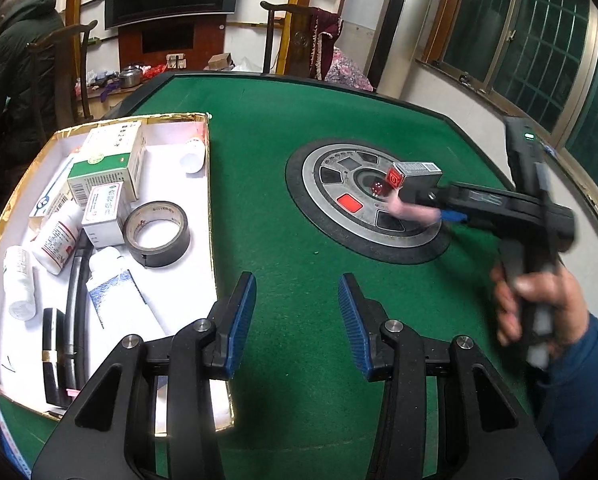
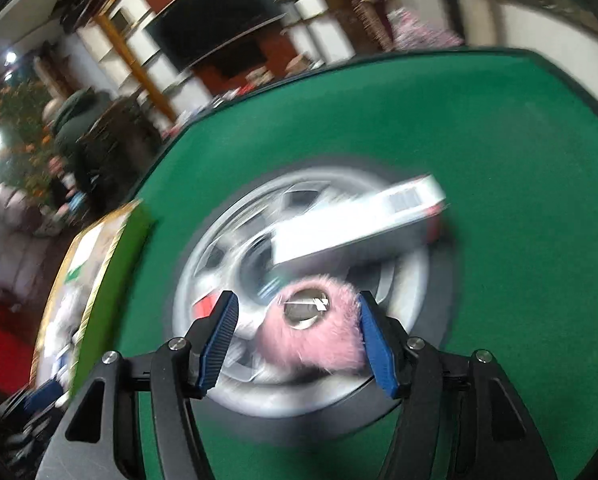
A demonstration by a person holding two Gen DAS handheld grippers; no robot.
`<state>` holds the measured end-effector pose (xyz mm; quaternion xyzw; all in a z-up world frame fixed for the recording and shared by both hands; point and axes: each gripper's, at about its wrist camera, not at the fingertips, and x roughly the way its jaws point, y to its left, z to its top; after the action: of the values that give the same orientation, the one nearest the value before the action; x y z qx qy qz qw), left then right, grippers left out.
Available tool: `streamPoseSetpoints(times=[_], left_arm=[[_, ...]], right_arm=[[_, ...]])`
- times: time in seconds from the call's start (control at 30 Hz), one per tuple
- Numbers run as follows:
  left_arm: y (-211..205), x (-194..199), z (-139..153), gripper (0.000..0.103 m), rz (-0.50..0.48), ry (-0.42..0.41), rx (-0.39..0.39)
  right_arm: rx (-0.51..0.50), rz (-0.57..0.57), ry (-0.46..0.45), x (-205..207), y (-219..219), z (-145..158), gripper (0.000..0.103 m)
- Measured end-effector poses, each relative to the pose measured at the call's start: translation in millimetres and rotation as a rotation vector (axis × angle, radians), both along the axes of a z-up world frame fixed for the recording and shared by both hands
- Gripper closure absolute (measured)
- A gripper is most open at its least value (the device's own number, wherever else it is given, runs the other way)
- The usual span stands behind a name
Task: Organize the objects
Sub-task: 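Grasp the pink plush toy with the left tool while the right tool grasps the white barcode box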
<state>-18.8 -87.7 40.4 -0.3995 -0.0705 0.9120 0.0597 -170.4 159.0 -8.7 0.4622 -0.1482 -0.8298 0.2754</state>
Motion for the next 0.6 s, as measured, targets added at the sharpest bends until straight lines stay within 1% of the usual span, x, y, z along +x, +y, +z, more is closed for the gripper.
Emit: streamPoseSetpoints(times=[0.07, 0.1, 0.13, 0.17, 0.23, 0.3, 0.37, 0.5, 0.6], left_arm=[[3, -1, -1, 0.060, -0.003, -0.005, -0.002], [5, -1, 0, 0.060, -0.005, -0.006, -0.005], [6, -1, -1, 0.060, -0.006, -0.008, -0.008], [8, -1, -1, 0.060, -0.007, -0.013, -0.014], [12, -1, -1, 0.060, -0.014, -0.019, -0.021], [17, -4, -1, 0.060, -0.021, -0.030, -0.028], [23, -9, 0, 0.060, -0.040, -0.039, -0.019], [30, -33, 3, 0.060, -0.049, -0.072, 0.018], [28, -56, 5, 0.060, -0.003, -0.102, 0.037]], right_arm=[[-0.152, 0.132, -0.070, 14, -7, 2, 0.042], [-0.187, 0.172, -0.084, 21, -9, 6, 0.042], [-0.188, 0.177, -0.073, 27, -10, 12, 0.042], [-0.162, 0.157, -0.039, 34, -7, 19, 0.042], [-0.095, 0.115, 0.035, 44, -1, 31, 0.041], [-0.007, 0.059, 0.097, 51, 9, 39, 0.041], [0.022, 0.023, 0.106, 54, 19, 41, 0.041], [-0.024, -0.039, 0.091, 57, 40, 41, 0.041], [-0.045, -0.055, 0.087, 57, 47, 42, 0.041]])
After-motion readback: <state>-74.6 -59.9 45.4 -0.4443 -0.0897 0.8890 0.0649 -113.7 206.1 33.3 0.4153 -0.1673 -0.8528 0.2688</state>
